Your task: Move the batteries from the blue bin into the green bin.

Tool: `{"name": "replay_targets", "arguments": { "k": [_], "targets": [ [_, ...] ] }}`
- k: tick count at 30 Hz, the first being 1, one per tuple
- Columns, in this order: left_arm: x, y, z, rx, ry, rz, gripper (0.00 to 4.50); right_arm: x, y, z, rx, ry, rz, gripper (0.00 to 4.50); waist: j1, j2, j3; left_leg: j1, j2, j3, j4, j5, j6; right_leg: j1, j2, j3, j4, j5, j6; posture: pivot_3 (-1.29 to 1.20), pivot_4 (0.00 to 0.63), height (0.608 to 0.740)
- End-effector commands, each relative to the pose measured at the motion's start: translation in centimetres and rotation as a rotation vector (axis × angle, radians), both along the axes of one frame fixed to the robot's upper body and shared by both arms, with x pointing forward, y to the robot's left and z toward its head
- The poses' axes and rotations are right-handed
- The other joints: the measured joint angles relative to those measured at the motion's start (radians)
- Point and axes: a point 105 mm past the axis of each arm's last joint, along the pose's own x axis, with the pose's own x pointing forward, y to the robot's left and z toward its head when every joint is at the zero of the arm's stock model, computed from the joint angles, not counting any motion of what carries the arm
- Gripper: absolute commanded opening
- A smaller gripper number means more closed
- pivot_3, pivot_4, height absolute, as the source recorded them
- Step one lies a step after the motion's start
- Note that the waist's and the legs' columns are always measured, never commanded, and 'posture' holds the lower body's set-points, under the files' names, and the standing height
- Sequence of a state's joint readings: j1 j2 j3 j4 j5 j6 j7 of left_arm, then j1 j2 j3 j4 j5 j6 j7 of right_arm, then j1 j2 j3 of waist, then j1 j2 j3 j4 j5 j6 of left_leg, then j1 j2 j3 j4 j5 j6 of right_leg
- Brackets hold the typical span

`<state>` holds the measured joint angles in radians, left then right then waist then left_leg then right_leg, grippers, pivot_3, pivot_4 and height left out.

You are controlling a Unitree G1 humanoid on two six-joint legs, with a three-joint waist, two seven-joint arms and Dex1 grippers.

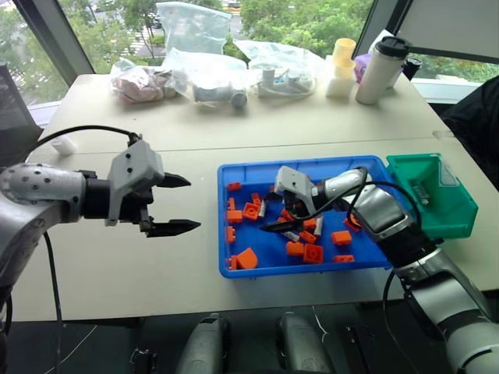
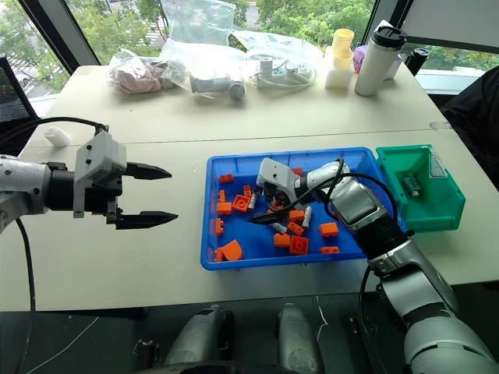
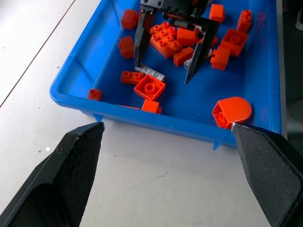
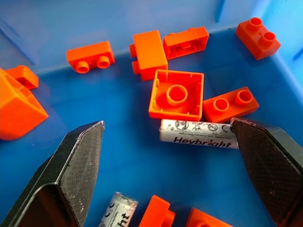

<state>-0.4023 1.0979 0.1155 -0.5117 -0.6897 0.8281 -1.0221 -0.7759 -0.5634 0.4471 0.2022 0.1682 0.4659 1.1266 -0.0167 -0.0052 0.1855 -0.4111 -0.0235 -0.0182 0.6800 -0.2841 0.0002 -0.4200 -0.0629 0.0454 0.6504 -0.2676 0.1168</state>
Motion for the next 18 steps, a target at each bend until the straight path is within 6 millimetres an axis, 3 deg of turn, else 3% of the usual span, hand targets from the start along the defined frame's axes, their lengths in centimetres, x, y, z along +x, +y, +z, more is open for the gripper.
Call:
{"name": "replay_targets", "arguments": {
  "k": [1, 13, 16, 18],
  "targets": [
    [-0.2, 0.1, 1.0, -0.007, -0.039, 0.008, 4.50, 0.8, 0.4, 0.7, -0.012, -0.045, 0.004, 4.41, -0.001, 0.000, 0.000, 0.000, 0.000, 0.000, 0.000, 0.000, 0.000, 0.000, 0.000, 0.000, 0.000, 0.000, 0.000, 0.00, 0.150, 0.740],
    [0.1, 0.1, 0.5, 0.002, -0.048, 0.017, 4.50, 1.7, 0.2, -0.7, -0.051, -0.043, -0.054, 4.41, -0.001, 0.000, 0.000, 0.000, 0.000, 0.000, 0.000, 0.000, 0.000, 0.000, 0.000, 0.000, 0.000, 0.000, 0.000, 0.00, 0.150, 0.740],
    [0.2, 0.0, 0.5, 0.000, -0.053, 0.015, 4.50, 1.2, 0.2, -0.9, -0.058, -0.042, -0.021, 3.68, -0.001, 0.000, 0.000, 0.000, 0.000, 0.000, 0.000, 0.000, 0.000, 0.000, 0.000, 0.000, 0.000, 0.000, 0.000, 0.00, 0.150, 0.740],
    [0.3, 0.0, 0.5, -0.001, -0.055, 0.014, 4.50, 1.2, 0.2, -1.0, -0.068, -0.052, -0.019, 2.71, 0.000, 0.000, 0.000, 0.000, 0.000, 0.000, 0.000, 0.000, 0.000, 0.000, 0.000, 0.000, 0.000, 0.000, 0.000, 0.00, 0.150, 0.740]
  ]
}}
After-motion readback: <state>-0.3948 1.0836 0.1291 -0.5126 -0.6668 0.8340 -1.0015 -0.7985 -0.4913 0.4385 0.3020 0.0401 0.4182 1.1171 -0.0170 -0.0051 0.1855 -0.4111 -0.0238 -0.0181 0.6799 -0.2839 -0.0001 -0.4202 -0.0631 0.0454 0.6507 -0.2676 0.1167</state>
